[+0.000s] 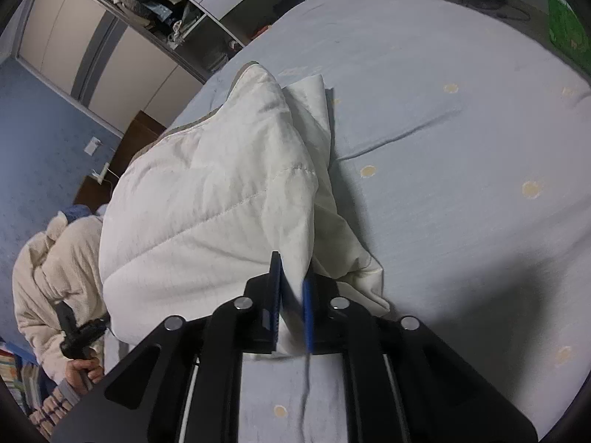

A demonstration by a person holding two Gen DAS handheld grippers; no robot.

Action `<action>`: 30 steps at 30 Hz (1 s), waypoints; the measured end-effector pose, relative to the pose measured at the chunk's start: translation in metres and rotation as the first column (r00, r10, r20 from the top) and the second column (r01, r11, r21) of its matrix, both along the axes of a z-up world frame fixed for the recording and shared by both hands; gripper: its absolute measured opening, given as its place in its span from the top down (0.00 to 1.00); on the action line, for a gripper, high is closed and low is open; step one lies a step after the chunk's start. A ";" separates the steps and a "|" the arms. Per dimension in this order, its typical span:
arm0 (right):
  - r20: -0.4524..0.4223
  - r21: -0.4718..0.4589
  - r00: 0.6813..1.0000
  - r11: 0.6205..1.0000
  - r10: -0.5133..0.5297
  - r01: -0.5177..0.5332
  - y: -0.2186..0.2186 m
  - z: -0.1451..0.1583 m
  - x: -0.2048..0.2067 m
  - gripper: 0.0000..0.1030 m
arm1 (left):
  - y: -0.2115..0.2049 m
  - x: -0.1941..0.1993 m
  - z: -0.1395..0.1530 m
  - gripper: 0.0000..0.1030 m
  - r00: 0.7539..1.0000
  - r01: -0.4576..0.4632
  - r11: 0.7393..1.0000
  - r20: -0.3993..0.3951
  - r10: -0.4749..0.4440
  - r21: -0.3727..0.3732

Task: Fold large clothes

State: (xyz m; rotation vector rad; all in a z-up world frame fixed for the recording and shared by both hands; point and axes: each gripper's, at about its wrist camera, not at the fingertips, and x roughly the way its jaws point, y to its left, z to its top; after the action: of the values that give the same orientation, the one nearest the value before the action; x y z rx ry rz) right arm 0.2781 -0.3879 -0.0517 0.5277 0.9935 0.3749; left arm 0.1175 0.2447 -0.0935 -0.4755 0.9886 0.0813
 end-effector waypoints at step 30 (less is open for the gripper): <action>0.174 -0.285 0.972 0.953 0.161 -0.106 0.023 0.075 -0.135 0.26 | -0.169 -0.130 0.071 0.07 0.985 0.080 0.952 0.120 -0.120 0.296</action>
State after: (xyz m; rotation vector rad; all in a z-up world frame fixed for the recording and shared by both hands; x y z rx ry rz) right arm 0.1427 -0.3644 0.0235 0.1683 0.8746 0.3950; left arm -0.0120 0.0753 -0.0225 -0.1576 0.8468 0.1000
